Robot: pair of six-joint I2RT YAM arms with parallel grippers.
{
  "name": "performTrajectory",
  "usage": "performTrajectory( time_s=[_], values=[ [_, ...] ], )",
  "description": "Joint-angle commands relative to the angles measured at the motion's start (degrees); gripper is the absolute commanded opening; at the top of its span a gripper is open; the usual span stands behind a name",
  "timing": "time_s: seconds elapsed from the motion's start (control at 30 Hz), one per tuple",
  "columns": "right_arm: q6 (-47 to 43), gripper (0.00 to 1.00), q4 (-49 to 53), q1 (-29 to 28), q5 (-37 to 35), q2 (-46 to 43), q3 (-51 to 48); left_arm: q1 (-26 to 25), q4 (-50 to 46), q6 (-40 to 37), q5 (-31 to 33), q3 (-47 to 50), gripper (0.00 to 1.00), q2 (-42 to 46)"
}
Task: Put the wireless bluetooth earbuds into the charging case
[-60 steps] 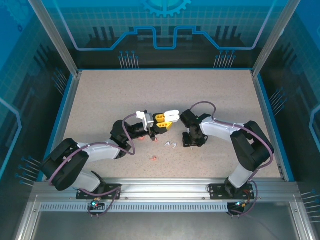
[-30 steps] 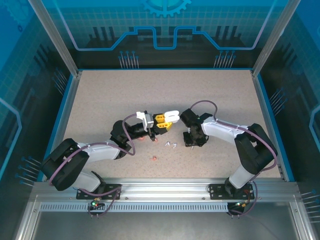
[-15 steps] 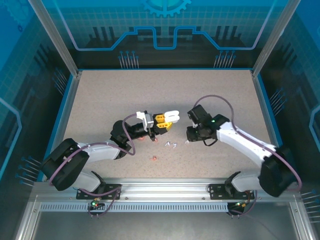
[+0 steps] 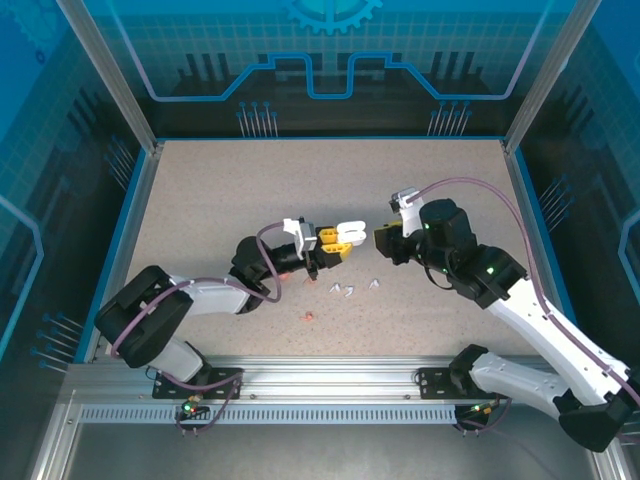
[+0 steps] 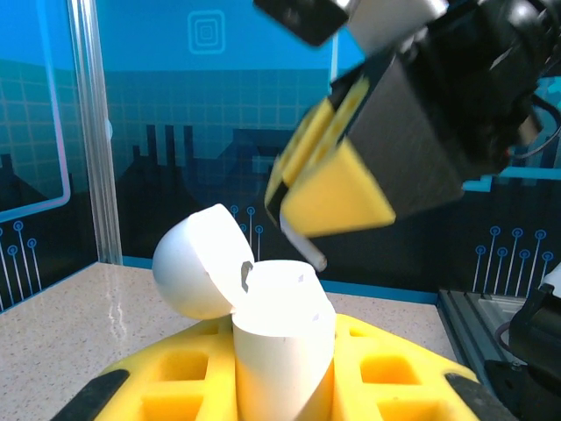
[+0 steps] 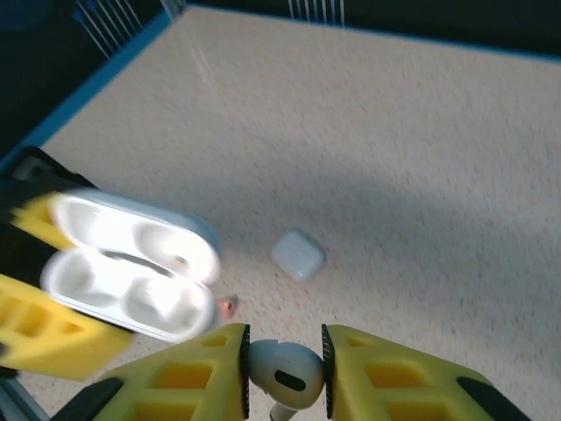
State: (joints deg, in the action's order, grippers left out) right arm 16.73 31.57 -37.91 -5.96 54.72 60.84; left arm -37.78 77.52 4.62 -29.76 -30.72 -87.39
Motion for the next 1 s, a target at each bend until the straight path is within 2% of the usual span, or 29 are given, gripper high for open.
performTrajectory(
  time_s=[0.0, 0.37, 0.97],
  values=[
    [-3.84, 0.27, -4.58, -2.23, 2.0, -0.57, 1.9, -0.65, 2.66, 1.36, 0.78, -1.91, 0.0, -0.67],
    [-8.45, 0.27, -8.17, -8.39, -4.45, 0.55, 3.37, -0.97, 2.64, 1.93, 1.29, -2.33, 0.0, -1.18],
    [-10.98, 0.27, -8.5, -10.56, -11.74, 3.54, 2.63, -1.05, 2.64, 2.89, 1.69, -2.5, 0.0, -0.37]
  ],
)
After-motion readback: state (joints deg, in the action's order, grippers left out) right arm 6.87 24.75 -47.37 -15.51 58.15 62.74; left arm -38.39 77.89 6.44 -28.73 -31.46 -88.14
